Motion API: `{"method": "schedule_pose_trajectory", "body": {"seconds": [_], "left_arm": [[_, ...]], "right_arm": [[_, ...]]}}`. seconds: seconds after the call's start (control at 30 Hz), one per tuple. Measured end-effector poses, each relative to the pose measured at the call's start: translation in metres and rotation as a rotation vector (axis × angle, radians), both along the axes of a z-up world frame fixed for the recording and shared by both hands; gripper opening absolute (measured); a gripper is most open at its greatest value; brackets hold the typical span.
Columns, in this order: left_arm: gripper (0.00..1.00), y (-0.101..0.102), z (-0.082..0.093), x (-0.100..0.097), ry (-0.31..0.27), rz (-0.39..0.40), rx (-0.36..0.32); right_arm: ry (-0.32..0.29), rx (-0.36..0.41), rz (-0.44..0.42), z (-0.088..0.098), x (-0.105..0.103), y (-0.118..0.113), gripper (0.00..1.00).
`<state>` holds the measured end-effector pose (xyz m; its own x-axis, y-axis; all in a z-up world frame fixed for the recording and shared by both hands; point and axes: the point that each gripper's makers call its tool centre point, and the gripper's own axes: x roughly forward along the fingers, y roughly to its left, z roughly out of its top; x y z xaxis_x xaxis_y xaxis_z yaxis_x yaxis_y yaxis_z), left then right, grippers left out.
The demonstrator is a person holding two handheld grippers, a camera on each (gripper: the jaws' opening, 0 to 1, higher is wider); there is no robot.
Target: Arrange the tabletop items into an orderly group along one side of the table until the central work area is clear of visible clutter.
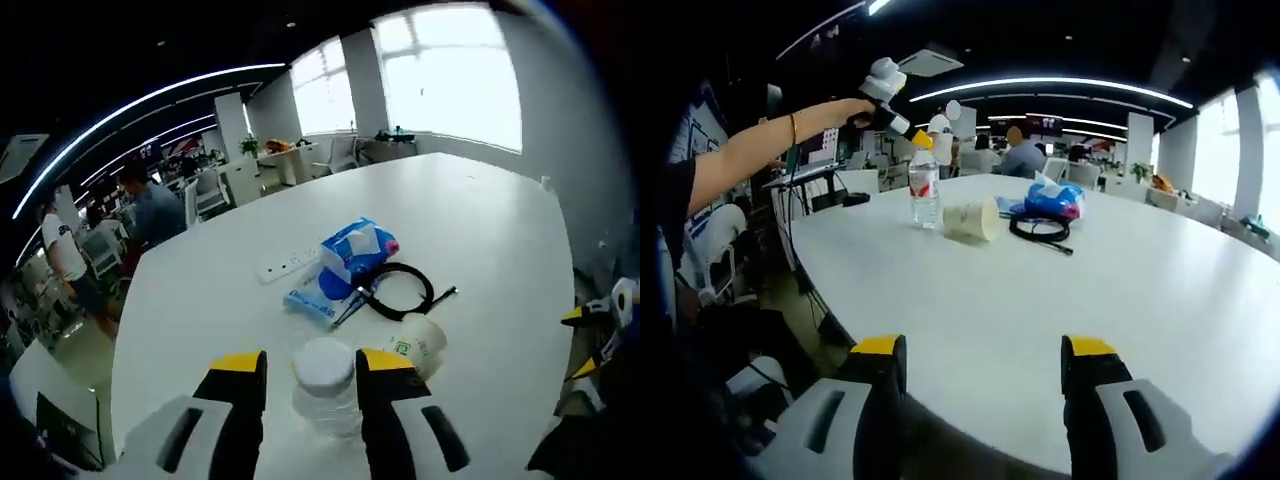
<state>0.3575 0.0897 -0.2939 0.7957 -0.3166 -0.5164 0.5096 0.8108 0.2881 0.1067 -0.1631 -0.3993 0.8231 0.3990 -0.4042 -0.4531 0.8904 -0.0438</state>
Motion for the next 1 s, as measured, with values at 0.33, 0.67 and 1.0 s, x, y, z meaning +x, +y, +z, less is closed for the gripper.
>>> {"method": "schedule_pose_trajectory", "body": {"seconds": [0.33,0.67,1.0], "left_arm": [[0.54,0.018,0.009,0.009,-0.176,0.232,-0.071],[0.54,0.006,0.041,-0.013,-0.446,0.395,-0.164],[0.67,0.014,0.026,-0.016,-0.443,0.562,-0.024]], "right_arm": [[-0.018,0.021,0.012,0.005,0.004,0.002,0.62],[-0.016,0.044,0.021,0.005,0.007,0.004,0.63],[-0.054,0.029,-0.053,0.015,0.012,-0.020,0.62]]}}
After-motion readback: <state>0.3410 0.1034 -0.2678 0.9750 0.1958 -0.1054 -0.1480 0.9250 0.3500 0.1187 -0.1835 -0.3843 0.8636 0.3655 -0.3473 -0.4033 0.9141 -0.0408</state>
